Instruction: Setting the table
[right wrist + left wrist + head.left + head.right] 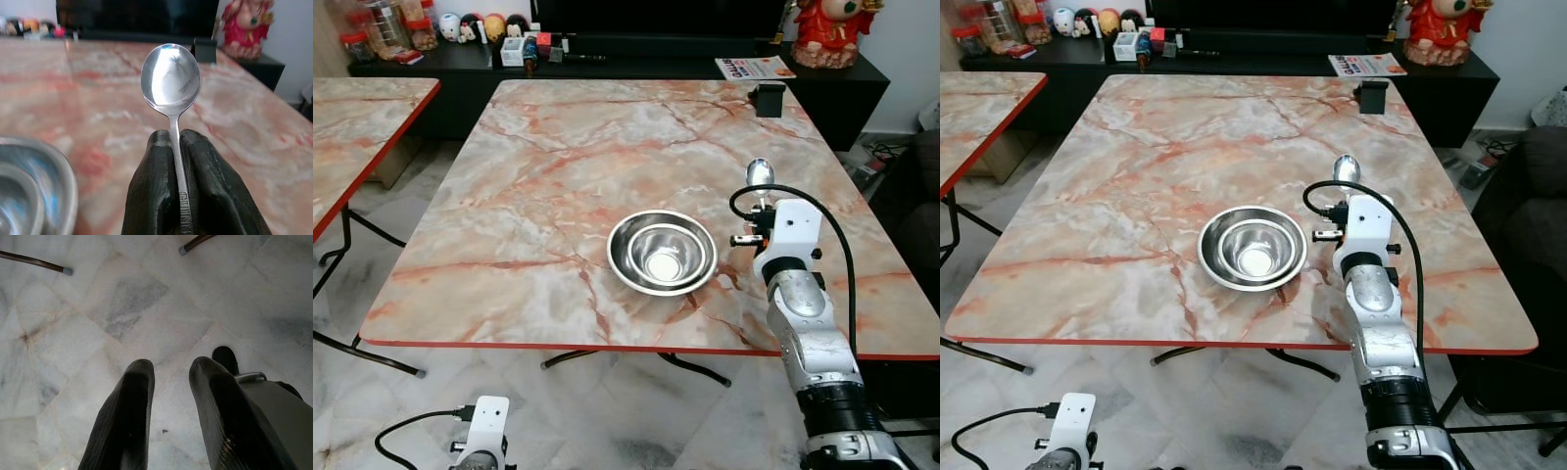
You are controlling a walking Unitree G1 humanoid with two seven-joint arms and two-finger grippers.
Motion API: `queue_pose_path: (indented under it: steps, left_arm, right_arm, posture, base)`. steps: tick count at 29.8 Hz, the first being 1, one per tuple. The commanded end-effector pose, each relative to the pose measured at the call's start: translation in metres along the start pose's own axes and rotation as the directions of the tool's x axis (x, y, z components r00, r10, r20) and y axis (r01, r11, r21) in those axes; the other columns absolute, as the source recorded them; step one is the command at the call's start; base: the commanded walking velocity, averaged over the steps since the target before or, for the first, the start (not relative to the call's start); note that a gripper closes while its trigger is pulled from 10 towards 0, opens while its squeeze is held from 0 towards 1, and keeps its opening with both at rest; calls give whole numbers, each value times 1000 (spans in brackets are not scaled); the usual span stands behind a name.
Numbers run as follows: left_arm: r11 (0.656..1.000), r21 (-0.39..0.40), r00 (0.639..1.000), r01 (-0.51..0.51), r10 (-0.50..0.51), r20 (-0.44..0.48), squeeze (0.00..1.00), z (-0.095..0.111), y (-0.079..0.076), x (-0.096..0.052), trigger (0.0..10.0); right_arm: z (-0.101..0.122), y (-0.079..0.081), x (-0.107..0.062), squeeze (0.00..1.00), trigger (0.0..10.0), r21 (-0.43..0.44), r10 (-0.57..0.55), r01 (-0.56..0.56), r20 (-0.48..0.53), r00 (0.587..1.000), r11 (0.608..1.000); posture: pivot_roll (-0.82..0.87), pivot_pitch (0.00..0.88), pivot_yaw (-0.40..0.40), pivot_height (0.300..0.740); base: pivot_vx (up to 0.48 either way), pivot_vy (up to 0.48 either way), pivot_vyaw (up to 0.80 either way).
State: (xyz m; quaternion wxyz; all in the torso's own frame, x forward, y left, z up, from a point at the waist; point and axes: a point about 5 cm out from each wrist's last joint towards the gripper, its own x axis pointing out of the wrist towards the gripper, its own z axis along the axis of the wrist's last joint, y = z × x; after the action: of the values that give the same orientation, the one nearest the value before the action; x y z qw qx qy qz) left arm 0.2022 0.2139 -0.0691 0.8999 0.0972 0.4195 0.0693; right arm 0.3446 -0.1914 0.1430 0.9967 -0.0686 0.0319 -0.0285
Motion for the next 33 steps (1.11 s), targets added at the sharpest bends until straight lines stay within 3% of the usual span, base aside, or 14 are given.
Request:
queue_pose_path:
  steps: [1, 4, 15, 29, 33]
  left_arm:
    - [1000, -7, 1000, -5, 5, -19, 0, -4, 4, 0, 10000]
    - [1000, -7, 1000, -6, 6, -19, 0, -4, 4, 0, 10000]
    - [1000, -8, 1000, -4, 4, -25, 0, -5, 6, 0, 10000]
    - [1000, -1, 1000, 7, -7, -23, 0, -5, 8, 0, 10000]
    - [1000, 4, 1000, 7, -7, -22, 0, -4, 9, 0, 10000]
  right_arm:
    - [-9, -2, -1, 0, 10000, 8, 24, -23, -51, 998, 1000]
    - [-20, 3, -4, 0, 10000, 67, 70, -62, -114, 991, 996]
    - [-34, 11, -13, 0, 10000, 56, 102, -94, -188, 977, 994]
    - [-37, -15, -16, 0, 10000, 43, 4, 5, -202, 979, 999]
    - [-39, -17, -16, 0, 10000, 53, -1, 12, -201, 980, 999]
  posture:
    - [-42, 136, -8, 740]
    - [-39, 137, -6, 740]
    - [-38, 143, 0, 740]
    - [-43, 148, 14, 740]
    - [-41, 148, 16, 740]
  base:
    - [0, 0, 0]
    - [0, 0, 0]
    - [0, 0, 0]
    - [0, 0, 0]
    - [0, 0, 0]
